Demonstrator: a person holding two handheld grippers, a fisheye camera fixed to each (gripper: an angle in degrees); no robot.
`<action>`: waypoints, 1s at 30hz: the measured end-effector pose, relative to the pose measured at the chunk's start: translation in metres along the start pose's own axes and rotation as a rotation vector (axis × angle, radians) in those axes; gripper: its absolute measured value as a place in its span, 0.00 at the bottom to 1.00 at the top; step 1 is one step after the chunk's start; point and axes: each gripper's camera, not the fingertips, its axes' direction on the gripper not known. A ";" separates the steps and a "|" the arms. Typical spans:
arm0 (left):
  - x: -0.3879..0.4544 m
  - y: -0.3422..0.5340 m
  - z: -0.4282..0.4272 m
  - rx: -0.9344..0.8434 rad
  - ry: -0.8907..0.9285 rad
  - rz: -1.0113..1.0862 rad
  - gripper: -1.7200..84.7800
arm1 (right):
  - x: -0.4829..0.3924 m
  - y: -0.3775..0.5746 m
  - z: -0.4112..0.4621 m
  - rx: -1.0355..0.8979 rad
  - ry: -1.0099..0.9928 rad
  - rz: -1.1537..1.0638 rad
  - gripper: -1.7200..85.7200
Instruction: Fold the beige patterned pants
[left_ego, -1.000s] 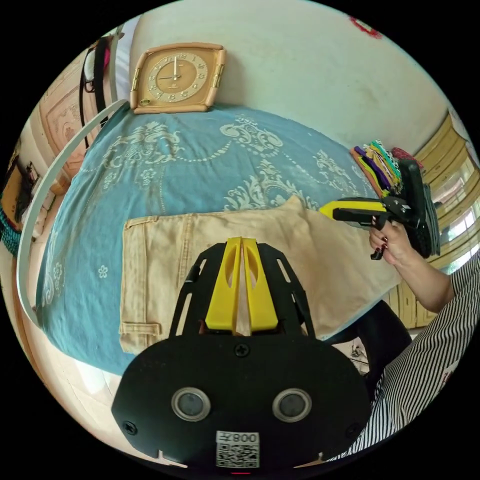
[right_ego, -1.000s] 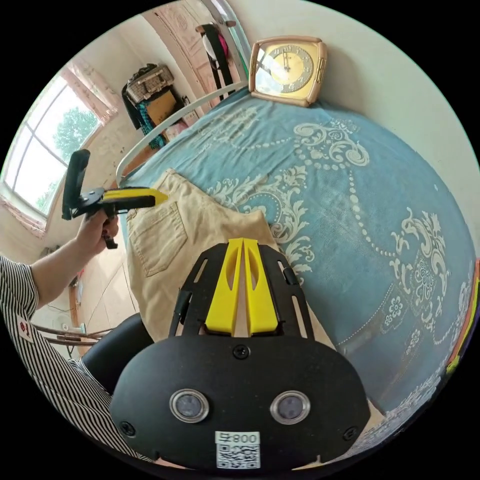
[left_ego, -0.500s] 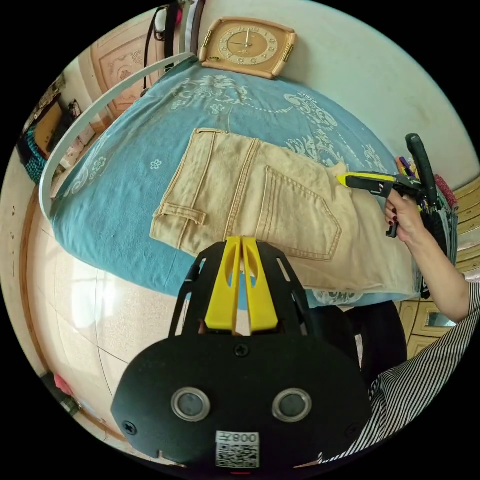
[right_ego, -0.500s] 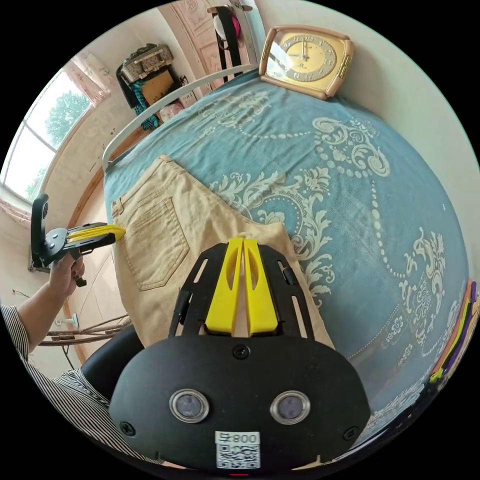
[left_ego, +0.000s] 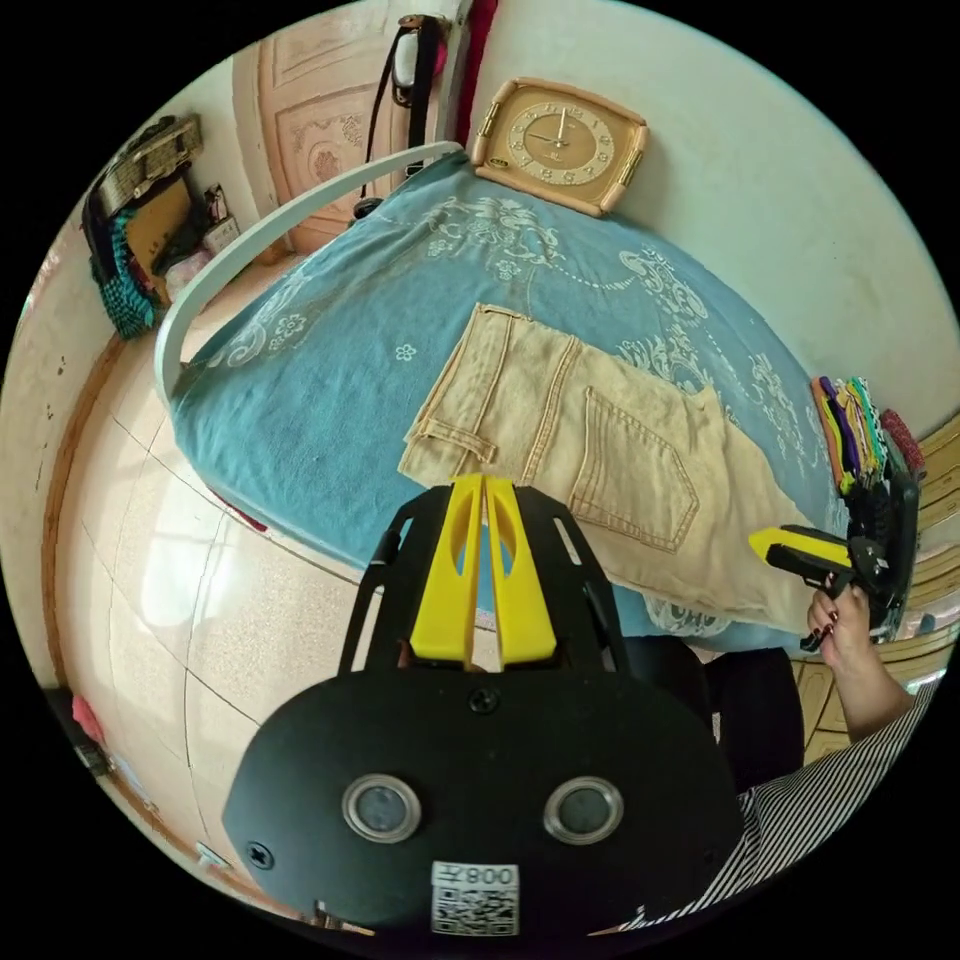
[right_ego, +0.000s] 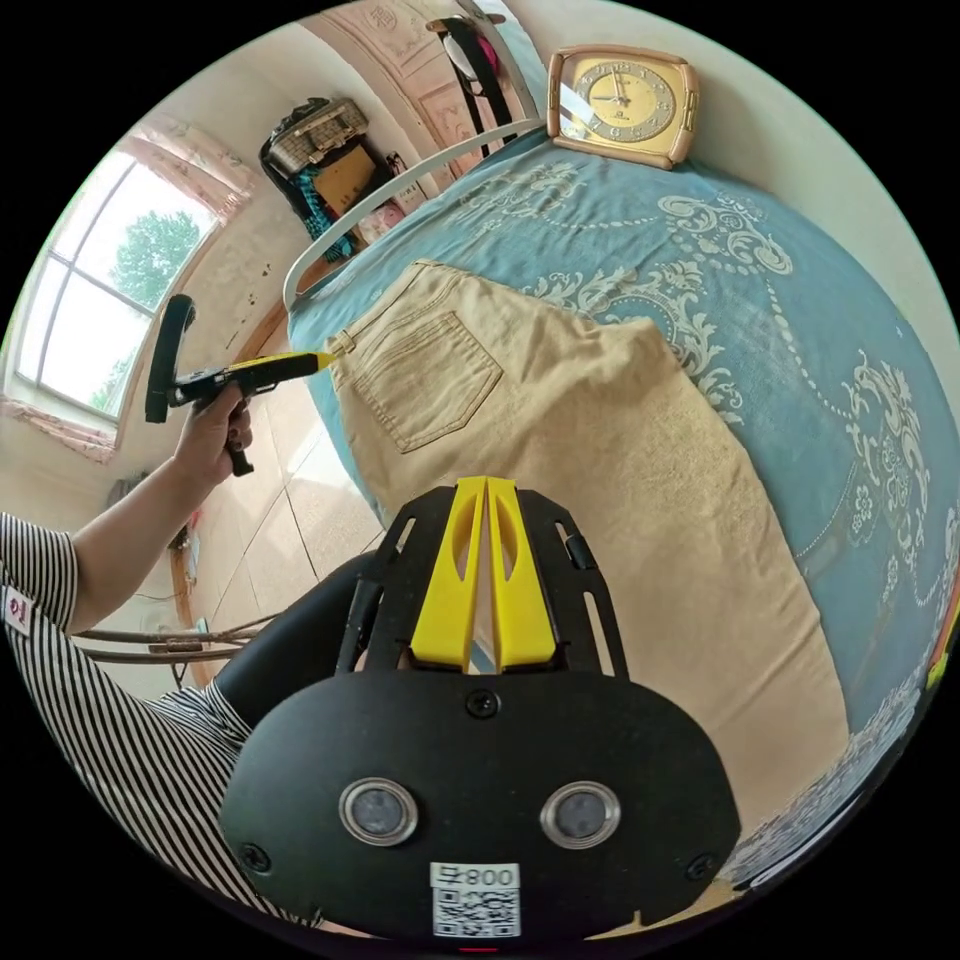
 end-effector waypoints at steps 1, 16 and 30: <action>-0.011 0.007 0.000 0.017 0.020 -0.076 0.04 | -0.004 0.004 -0.001 -0.008 -0.002 0.005 0.02; -0.031 0.026 0.046 0.050 0.295 -0.320 0.03 | -0.100 -0.011 -0.053 -0.067 0.012 -0.124 0.02; 0.101 0.031 0.103 -0.067 0.226 -0.073 0.02 | -0.142 -0.009 -0.100 -0.215 0.048 -0.062 0.02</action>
